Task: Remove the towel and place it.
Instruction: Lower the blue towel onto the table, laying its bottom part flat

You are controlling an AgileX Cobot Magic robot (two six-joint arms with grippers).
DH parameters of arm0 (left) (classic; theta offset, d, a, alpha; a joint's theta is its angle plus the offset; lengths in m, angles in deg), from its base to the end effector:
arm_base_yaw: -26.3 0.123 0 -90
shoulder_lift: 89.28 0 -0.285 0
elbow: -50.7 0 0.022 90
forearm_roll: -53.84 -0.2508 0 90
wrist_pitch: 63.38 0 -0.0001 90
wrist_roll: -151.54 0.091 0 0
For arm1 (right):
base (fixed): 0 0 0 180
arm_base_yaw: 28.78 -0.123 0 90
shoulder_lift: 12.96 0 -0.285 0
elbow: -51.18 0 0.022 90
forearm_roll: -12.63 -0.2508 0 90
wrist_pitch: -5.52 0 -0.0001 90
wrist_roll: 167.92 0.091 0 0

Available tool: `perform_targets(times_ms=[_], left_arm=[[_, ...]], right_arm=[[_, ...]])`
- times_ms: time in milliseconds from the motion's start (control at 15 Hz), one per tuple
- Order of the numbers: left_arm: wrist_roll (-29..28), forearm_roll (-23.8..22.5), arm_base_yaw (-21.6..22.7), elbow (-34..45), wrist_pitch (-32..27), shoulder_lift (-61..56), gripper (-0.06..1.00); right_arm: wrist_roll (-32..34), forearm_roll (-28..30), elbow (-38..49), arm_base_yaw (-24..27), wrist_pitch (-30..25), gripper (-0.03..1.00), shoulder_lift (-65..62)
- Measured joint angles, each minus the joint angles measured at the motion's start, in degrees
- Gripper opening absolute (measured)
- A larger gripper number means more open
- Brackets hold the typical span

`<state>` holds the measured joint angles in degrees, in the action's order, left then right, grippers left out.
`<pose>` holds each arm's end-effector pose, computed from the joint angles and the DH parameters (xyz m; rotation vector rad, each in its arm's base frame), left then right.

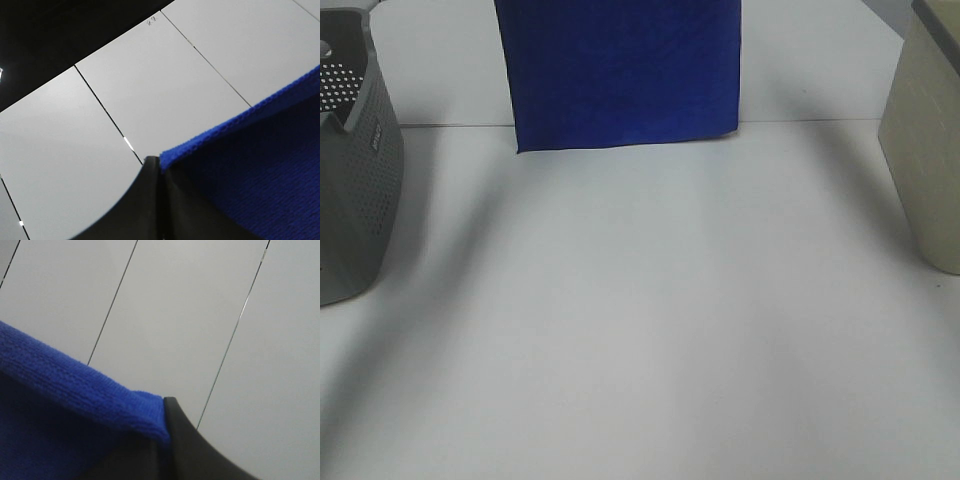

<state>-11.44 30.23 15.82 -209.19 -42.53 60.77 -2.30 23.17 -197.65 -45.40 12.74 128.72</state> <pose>0.5339 -0.1119 0.4278 0.4977 0.7543 0.4041 0.5166 0.1564 0.4320 -0.4255 1.0667 -0.1141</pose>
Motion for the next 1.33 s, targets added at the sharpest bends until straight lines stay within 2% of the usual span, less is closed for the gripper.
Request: perform_targets(times_ms=[267,533,733,933,1000,1200,1333], left_arm=[[0.00,-0.86,0.17,0.00,-0.06,0.00,0.00],[0.00,-1.26,0.11,0.00,-1.78,-0.52,0.00],[-2.92,-1.32,-0.52,0.00,-7.10,-1.49,0.00],[-7.62,-0.63,-1.95,0.00,-18.39,-3.44,0.00],[-8.31,1.38,-2.92,0.00,-25.55,-4.87,0.00],[-7.33,10.03,-4.24,0.00,-45.21,-9.17,0.00],[-5.04,16.62,-4.41,0.00,-61.76,-12.78,0.00]], right_arm=[[0.00,-0.11,0.00,0.00,-3.27,0.01,0.06],[0.00,-4.18,0.00,0.00,-8.82,0.01,-0.06],[0.00,-6.65,0.00,-0.06,-15.99,0.01,-1.89],[0.00,-9.05,0.00,-0.23,-24.92,0.01,-5.04],[0.00,-10.54,0.00,-0.23,-29.56,0.01,-6.53],[0.00,-12.72,0.00,-0.29,-38.85,0.01,-8.82],[0.00,-15.24,0.17,-0.29,-46.58,0.01,-10.66]])
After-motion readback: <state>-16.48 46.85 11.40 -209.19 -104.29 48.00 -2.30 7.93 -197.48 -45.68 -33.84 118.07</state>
